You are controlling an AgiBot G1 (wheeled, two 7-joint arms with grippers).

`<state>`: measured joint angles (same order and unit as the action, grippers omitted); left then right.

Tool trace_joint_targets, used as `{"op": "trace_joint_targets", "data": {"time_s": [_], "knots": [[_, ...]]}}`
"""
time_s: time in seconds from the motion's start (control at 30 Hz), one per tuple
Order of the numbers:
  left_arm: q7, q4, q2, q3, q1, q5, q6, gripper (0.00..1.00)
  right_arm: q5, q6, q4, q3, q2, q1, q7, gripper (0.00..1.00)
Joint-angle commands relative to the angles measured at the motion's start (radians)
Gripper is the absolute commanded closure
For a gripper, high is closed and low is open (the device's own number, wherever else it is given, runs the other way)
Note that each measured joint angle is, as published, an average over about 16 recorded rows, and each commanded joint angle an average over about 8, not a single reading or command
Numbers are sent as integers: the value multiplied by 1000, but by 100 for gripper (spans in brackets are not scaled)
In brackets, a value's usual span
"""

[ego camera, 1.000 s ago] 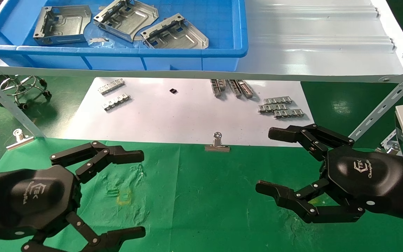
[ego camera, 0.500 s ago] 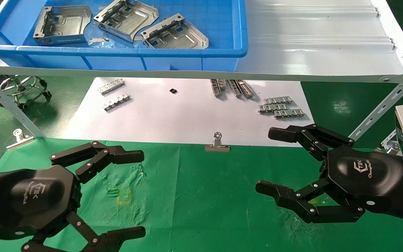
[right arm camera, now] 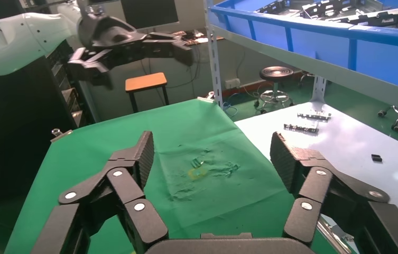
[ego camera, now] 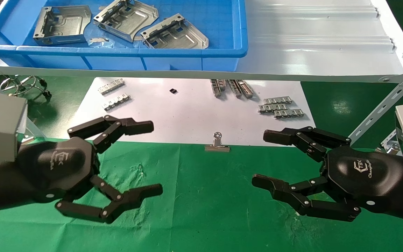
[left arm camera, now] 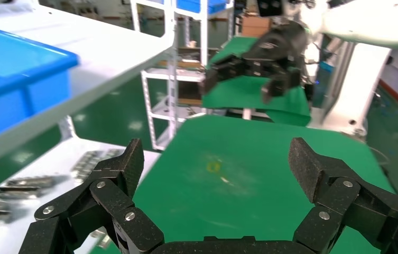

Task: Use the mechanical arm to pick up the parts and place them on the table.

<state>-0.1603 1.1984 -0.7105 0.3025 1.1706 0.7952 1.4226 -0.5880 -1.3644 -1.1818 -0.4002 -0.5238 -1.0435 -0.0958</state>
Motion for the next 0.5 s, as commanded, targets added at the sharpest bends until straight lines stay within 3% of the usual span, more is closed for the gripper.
{"op": "trace_joint_targets", "data": {"time_s": [0.03, 0.5], "knots": [[7, -19, -20, 5, 18, 13, -13, 0, 0, 0, 0, 0, 0, 0, 0, 100], [87, -357, -194, 55, 327, 147, -77, 0, 0, 0, 0, 0, 0, 0, 0, 100]]}}
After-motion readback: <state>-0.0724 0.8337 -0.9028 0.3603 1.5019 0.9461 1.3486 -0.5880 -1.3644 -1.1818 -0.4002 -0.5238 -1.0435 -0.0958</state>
